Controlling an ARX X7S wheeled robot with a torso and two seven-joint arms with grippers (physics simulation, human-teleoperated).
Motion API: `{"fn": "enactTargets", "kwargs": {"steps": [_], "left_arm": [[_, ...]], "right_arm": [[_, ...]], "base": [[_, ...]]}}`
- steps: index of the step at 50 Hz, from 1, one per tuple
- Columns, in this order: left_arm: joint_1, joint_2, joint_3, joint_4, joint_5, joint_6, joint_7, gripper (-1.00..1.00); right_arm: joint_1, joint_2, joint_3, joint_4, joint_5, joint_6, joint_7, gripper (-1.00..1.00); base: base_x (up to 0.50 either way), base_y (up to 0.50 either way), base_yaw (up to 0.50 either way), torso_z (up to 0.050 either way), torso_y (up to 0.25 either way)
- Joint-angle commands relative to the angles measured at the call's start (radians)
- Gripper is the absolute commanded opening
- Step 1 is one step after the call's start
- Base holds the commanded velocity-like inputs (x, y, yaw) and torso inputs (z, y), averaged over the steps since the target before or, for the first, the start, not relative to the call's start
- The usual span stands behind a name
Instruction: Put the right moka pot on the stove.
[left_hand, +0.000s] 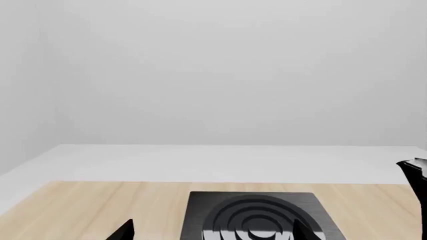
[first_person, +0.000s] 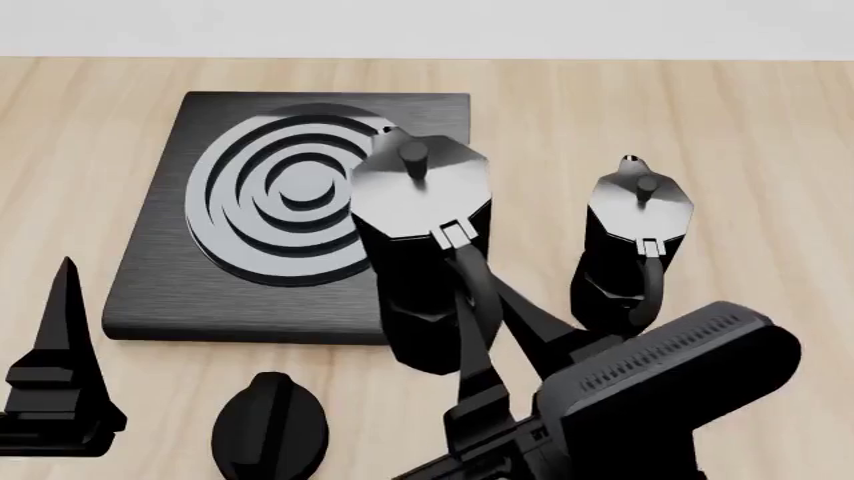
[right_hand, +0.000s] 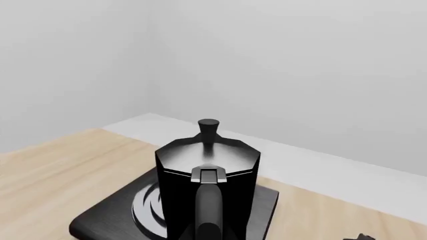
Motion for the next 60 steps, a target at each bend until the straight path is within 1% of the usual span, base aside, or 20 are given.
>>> {"fn": "enactTargets", "kwargs": {"steps": [1,26,32,60], "left_arm": [[0.001,-0.001,-0.004,-0.008,-0.012,0.006,0.001,1.00],[-0.006,-0.005,-0.002,-0.015,-0.022,0.012,-0.001,1.00],[-0.009,-0.007,0.001,-0.018,-0.025,0.010,-0.001,1.00],[-0.011,-0.010,0.007,-0.027,-0.025,0.022,-0.003,1.00]], "right_arm": [[0.105,-0.032,-0.046,0.053,-0.037,0.021,-0.012,-1.00],[0.226,-0.096,-0.105,0.193,-0.074,-0.003,-0.039,-1.00],[0.270,-0.127,-0.103,0.226,-0.059,0.008,-0.035,-1.00],[0.405,-0.224,-0.186,0.433,-0.113,-0.027,-0.067,-1.00]], "base": [[0.00,0.00,0.00,0.000,0.000],[0.00,0.00,0.00,0.000,0.001],[0.00,0.00,0.00,0.000,0.002],[0.00,0.00,0.00,0.000,0.001]]}}
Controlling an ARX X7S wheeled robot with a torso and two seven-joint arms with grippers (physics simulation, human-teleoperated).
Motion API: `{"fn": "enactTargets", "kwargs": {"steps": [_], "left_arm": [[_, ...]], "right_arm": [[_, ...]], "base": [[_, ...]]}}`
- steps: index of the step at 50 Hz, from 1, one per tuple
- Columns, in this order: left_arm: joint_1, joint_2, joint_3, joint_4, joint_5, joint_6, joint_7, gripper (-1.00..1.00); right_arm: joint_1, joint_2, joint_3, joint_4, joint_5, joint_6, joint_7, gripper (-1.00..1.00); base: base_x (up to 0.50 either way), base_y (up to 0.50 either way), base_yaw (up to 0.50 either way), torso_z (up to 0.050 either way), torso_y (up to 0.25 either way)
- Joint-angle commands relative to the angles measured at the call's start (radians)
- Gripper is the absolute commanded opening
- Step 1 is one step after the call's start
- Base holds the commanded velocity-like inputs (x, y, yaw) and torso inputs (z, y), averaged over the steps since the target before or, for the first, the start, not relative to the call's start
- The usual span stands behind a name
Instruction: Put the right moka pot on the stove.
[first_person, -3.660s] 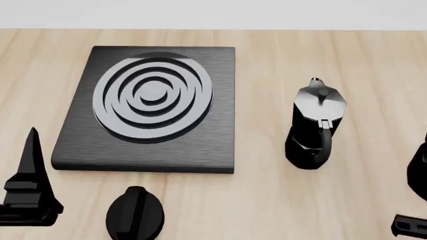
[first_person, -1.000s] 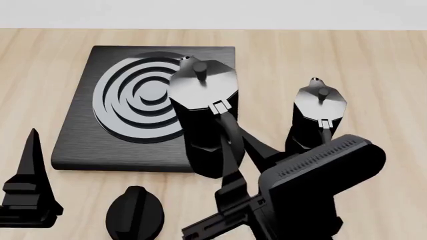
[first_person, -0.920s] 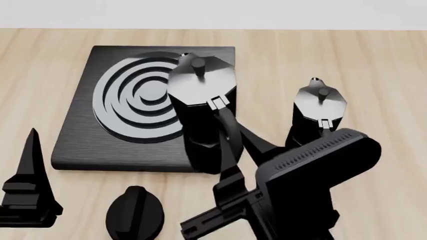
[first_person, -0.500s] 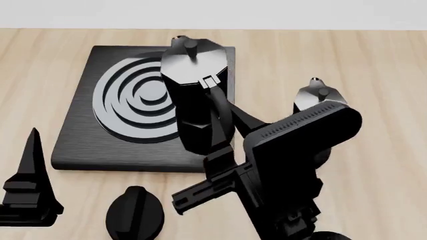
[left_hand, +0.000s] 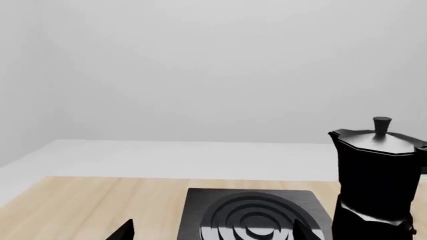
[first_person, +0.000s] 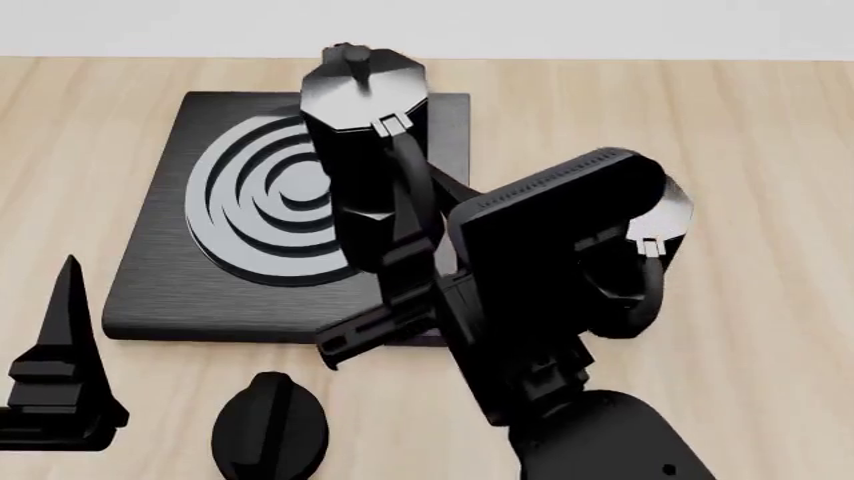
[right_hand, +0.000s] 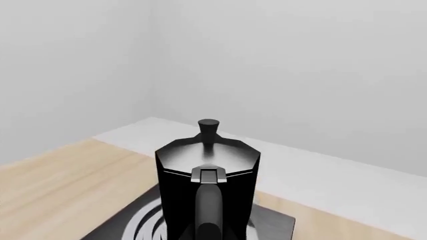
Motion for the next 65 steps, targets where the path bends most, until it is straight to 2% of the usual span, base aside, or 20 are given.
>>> {"fn": "enactTargets", "kwargs": {"steps": [1,48,65], "left_arm": [[0.000,-0.003,0.003,0.000,0.000,0.003,-0.002,1.00],[-0.005,-0.012,0.010,0.000,-0.011,0.018,-0.005,1.00],[-0.001,-0.014,0.011,-0.007,-0.014,0.035,0.004,1.00]], "right_arm": [[0.071,-0.042,-0.023,0.072,-0.034,-0.018,-0.021,-1.00],[0.255,-0.212,-0.144,0.545,-0.138,-0.239,-0.128,-1.00],[0.329,-0.302,-0.160,0.839,-0.157,-0.434,-0.175,-1.00]], "base": [[0.00,0.00,0.00,0.000,0.000],[0.00,0.00,0.00,0.000,0.001],[0.00,0.00,0.00,0.001,0.001]]}}
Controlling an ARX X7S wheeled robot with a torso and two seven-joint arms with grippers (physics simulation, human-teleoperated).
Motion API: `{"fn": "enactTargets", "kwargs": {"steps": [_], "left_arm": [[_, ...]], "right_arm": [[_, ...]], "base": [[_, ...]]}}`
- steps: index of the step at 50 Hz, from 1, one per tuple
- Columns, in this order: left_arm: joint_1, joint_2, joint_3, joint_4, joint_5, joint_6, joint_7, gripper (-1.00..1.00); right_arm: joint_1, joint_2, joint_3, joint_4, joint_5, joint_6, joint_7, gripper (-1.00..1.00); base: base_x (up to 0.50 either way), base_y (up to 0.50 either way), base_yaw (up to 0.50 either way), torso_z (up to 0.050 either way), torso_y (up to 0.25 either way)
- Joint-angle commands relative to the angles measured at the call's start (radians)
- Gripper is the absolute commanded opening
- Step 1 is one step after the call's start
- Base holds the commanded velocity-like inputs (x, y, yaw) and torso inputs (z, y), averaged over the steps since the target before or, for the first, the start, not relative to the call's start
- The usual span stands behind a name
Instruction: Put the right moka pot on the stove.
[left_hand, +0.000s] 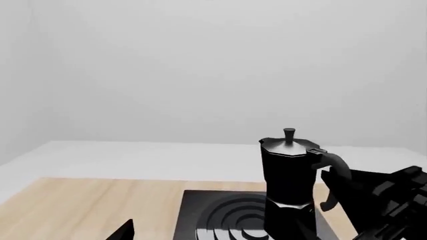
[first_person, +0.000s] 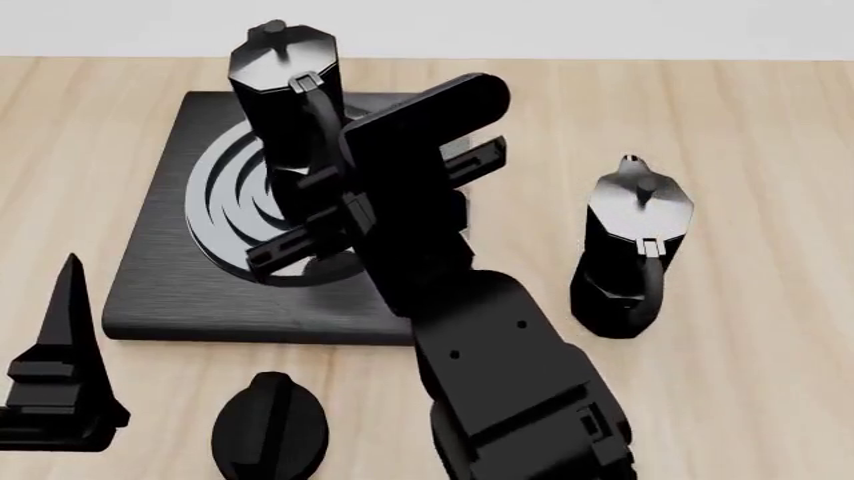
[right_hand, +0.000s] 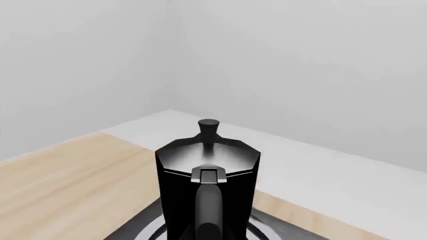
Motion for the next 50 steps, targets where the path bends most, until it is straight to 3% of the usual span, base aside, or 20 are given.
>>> {"fn": "enactTargets", "kwargs": {"steps": [1,8,13,27,35,50], "left_arm": [[-0.001,-0.002,-0.001,-0.001,-0.009,0.005,0.002,1.00],[-0.003,-0.003,-0.001,0.001,-0.013,0.007,0.002,1.00],[0.001,-0.004,0.004,0.000,-0.007,0.013,0.005,1.00],[0.000,-0.006,0.004,0.000,-0.013,0.017,0.004,1.00],[-0.001,-0.007,0.003,-0.002,-0.018,0.021,0.005,1.00],[0.005,-0.008,0.000,-0.001,-0.019,0.038,0.006,1.00]], "right_arm": [[0.059,-0.056,-0.003,0.148,-0.017,-0.116,-0.032,-1.00],[0.105,-0.085,-0.021,0.262,0.004,-0.185,-0.050,-1.00],[0.160,-0.094,-0.111,0.392,0.076,-0.277,-0.023,-1.00],[0.315,-0.096,-0.615,0.681,0.557,-0.540,0.059,-1.00],[0.350,-0.096,-0.871,0.742,0.788,-0.633,0.078,-1.00],[0.331,-0.096,-1.003,0.779,0.813,-0.618,0.124,-1.00]], "base": [[0.00,0.00,0.00,0.000,0.000],[0.00,0.00,0.00,0.000,0.001],[0.00,0.00,0.00,0.000,0.000],[0.00,0.00,0.00,0.000,0.001],[0.00,0.00,0.00,0.001,0.000],[0.00,0.00,0.00,0.000,0.001]]}}
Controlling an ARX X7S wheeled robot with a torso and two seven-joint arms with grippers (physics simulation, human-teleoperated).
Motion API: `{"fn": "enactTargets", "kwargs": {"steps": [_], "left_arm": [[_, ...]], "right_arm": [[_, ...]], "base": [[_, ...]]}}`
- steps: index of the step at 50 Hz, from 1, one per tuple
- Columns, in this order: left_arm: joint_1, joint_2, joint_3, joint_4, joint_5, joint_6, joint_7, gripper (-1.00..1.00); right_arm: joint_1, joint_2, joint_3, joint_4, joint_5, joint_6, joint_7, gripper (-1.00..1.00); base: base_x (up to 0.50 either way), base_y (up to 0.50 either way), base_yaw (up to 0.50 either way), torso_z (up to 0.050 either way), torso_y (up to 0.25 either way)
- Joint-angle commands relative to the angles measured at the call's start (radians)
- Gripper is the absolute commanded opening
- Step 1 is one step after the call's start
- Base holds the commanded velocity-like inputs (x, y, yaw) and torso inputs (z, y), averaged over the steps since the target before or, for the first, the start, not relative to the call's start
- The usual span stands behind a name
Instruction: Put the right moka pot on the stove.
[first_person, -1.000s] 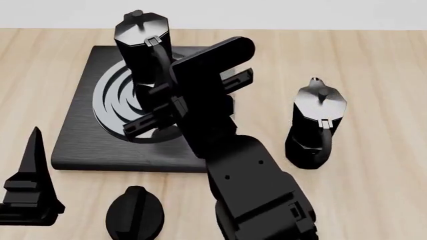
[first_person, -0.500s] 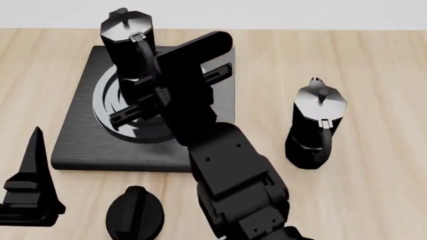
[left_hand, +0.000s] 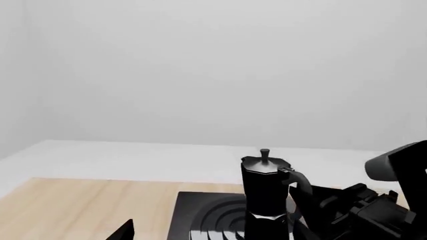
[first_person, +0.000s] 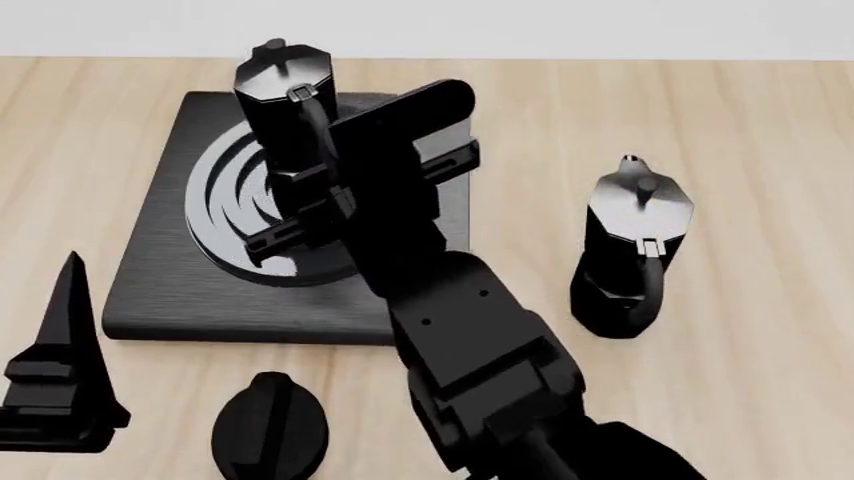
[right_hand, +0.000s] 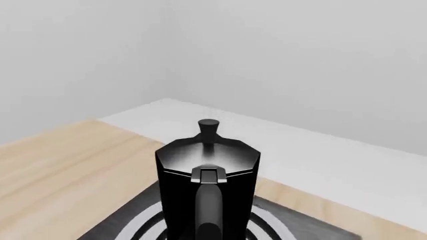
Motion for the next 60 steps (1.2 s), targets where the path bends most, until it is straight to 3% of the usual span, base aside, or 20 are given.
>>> {"fn": "enactTargets", "kwargs": {"steps": [1,27,28,34,49,60], "left_arm": [[0.003,-0.001,-0.003,0.003,-0.005,0.009,-0.001,1.00],[0.001,-0.008,-0.001,0.003,-0.010,0.014,-0.006,1.00],[0.006,-0.008,0.002,0.003,-0.002,0.019,-0.003,1.00],[0.000,-0.009,0.001,0.001,-0.008,0.015,-0.008,1.00],[0.002,-0.011,0.006,0.000,0.002,0.012,-0.021,1.00],[-0.001,-0.015,0.014,0.000,0.008,0.002,-0.034,1.00]], "right_arm": [[0.009,-0.003,-0.105,0.031,0.020,-0.020,0.043,-1.00],[-0.023,0.021,-0.098,-0.010,0.009,0.056,0.055,-1.00],[-0.022,0.020,-0.098,-0.001,0.010,0.061,0.051,1.00],[-0.012,0.095,-0.091,-0.132,0.023,0.084,0.107,1.00],[0.016,0.535,-0.118,-0.894,-0.022,0.110,0.430,1.00],[0.037,0.781,-0.119,-1.303,-0.080,0.102,0.588,1.00]], "base": [[0.00,0.00,0.00,0.000,0.000],[0.00,0.00,0.00,0.000,0.000],[0.00,0.00,0.00,0.000,0.000],[0.00,0.00,0.00,0.000,0.000],[0.00,0.00,0.00,0.000,0.000],[0.00,0.00,0.00,0.000,0.000]]}}
